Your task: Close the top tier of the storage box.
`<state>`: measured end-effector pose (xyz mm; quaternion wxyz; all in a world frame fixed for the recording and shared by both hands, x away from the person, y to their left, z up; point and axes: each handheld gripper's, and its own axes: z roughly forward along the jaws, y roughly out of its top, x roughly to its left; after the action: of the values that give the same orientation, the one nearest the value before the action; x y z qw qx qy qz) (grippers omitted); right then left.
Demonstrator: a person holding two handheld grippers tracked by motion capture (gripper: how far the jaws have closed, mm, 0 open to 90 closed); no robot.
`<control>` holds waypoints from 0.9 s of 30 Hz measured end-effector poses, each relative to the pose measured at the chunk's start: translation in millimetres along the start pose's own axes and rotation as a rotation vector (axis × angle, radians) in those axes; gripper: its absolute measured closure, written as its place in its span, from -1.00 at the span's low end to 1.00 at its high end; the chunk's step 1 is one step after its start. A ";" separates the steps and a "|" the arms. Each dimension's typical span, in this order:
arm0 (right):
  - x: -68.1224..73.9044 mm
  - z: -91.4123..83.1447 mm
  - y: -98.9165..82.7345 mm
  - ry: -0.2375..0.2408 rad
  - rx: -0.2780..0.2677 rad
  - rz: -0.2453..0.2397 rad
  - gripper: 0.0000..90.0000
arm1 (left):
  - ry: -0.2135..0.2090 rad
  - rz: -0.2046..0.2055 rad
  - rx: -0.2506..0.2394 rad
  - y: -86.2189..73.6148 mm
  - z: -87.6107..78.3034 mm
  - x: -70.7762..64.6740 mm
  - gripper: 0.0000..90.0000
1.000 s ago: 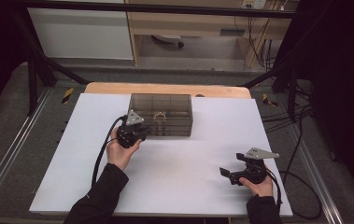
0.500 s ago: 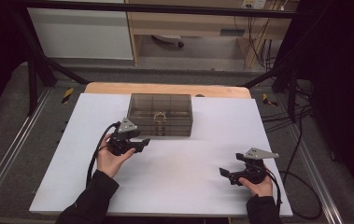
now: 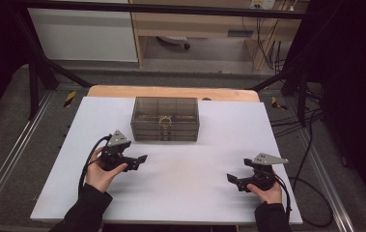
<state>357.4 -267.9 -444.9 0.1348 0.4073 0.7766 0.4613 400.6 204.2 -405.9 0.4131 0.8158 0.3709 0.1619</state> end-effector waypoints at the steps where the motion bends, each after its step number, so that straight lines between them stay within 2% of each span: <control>1: 0.1 0.1 0.0 0.000 0.000 0.000 -0.98 | 0.002 -0.003 0.000 -1.9 -1.6 1.2 -0.74; 17: 0.4 1.1 -0.3 -0.001 0.008 0.002 -0.98 | 0.020 -0.026 -0.027 -48.7 -28.7 22.2 -0.82; 22: 0.2 1.5 -0.4 -0.001 0.009 -0.004 -0.98 | 0.032 -0.027 -0.033 -57.7 -35.2 25.9 -0.83; 25: 0.1 1.7 -0.5 -0.001 0.012 -0.001 -0.98 | 0.036 -0.012 -0.033 -61.1 -38.5 28.0 -0.84; 27: 0.6 1.7 -0.5 -0.001 0.012 0.001 -0.98 | 0.040 -0.020 -0.035 -63.8 -39.9 29.8 -0.84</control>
<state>357.7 -266.5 -446.2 0.1325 0.4087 0.7791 0.4566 367.8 272.8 -433.6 0.4213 0.8015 0.3842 0.1803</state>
